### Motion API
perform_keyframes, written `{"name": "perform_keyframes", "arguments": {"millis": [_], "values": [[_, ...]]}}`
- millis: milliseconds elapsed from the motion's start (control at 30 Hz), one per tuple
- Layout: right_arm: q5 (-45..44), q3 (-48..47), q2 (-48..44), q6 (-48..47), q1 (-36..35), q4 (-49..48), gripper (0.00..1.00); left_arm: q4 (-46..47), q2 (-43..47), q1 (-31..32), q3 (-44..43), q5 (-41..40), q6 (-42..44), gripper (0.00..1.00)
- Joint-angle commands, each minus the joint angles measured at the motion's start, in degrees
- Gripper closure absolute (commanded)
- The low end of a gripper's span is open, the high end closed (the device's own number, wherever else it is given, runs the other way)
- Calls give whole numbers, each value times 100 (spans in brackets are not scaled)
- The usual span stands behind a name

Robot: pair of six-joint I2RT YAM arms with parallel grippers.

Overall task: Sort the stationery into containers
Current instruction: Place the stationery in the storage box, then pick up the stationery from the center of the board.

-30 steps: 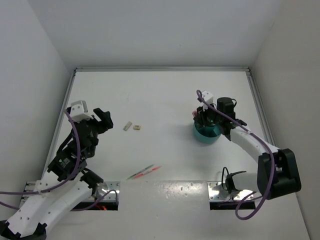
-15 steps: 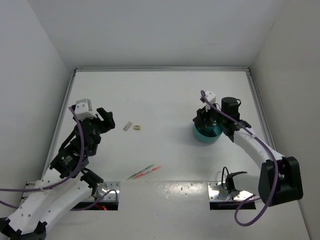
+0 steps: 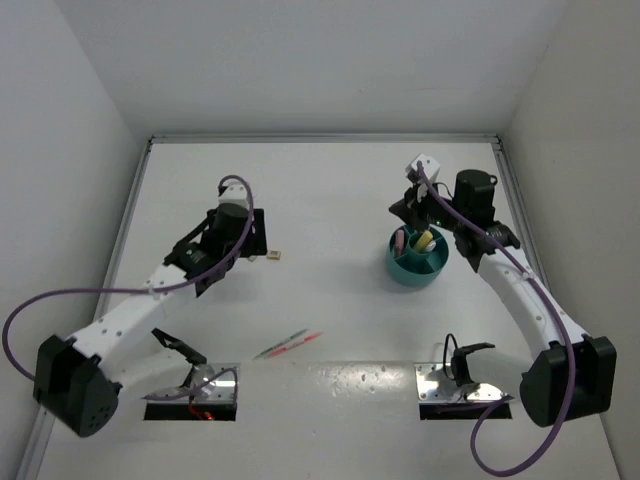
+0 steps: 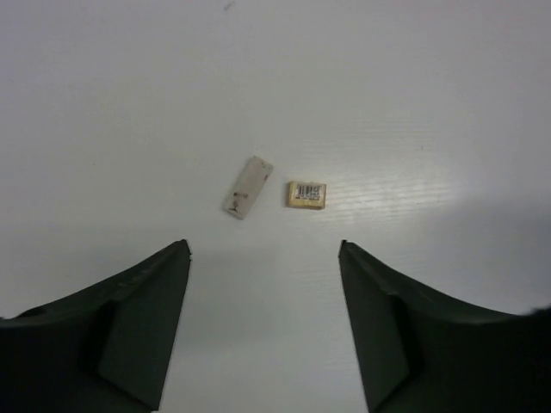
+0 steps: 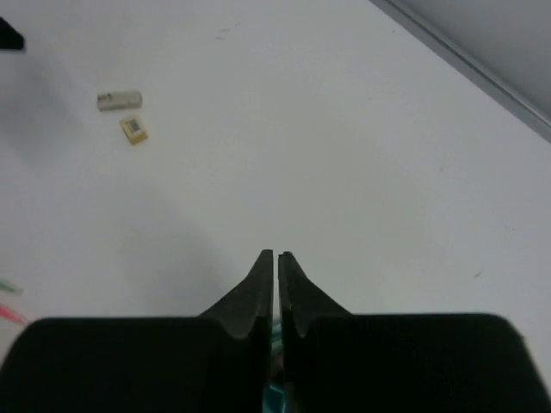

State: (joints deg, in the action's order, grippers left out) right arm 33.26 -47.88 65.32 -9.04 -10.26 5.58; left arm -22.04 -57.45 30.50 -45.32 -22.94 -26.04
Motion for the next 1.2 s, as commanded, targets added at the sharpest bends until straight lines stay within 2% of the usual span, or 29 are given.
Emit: {"name": "perform_keyframes", "arguments": {"millis": [0,33,100,133,167,200,233,267,300,367,433,467,533,833,967,1167], "values": [[129,-930,435,-54,-55,678,100,-168,-1105,-351,-739,895,318,19],[181,-1073,438,-54,-55,803,100,-169,-1354,-352,-863,896,319,18],[268,-1469,771,-54,-55,1066,64,-222,-2040,-501,-1171,896,433,18],[391,-1583,867,-54,-55,1294,49,-300,-2251,-658,-1259,992,538,19],[488,-1767,1025,-106,-55,1427,45,-362,-2444,-720,-1321,993,617,22],[602,-1830,1079,-185,-55,1541,45,-362,-2777,-791,-1443,1167,714,27],[760,-1830,1079,-186,-55,1620,51,-362,-2928,-896,-1445,1273,793,37],[814,-1778,1027,-282,-55,1673,69,-414,-3043,-949,-1505,1327,846,45],[814,-1717,966,-283,-55,1674,79,-415,-3148,-950,-1506,1379,951,55],[814,-1497,817,-361,-55,1534,98,-468,-3360,-1090,-1506,1380,1066,63],[639,-1269,588,-362,-55,1350,100,-468,-3421,-1151,-1506,1484,1145,65],[638,-1198,526,-362,-55,1297,100,-468,-3422,-1152,-1506,1485,1224,63],[542,-1128,421,-362,-55,1296,100,-468,-3483,-1204,-1453,1625,1295,49],[673,-1127,543,-415,-2,1419,97,-362,-4018,-1257,-1690,1802,1409,48],[673,-1127,596,-467,-2,1472,96,-362,-4212,-1309,-1805,1854,1462,53],[735,-1180,596,-467,-2,1525,96,-362,-4529,-1363,-1989,1854,1514,54]]}}
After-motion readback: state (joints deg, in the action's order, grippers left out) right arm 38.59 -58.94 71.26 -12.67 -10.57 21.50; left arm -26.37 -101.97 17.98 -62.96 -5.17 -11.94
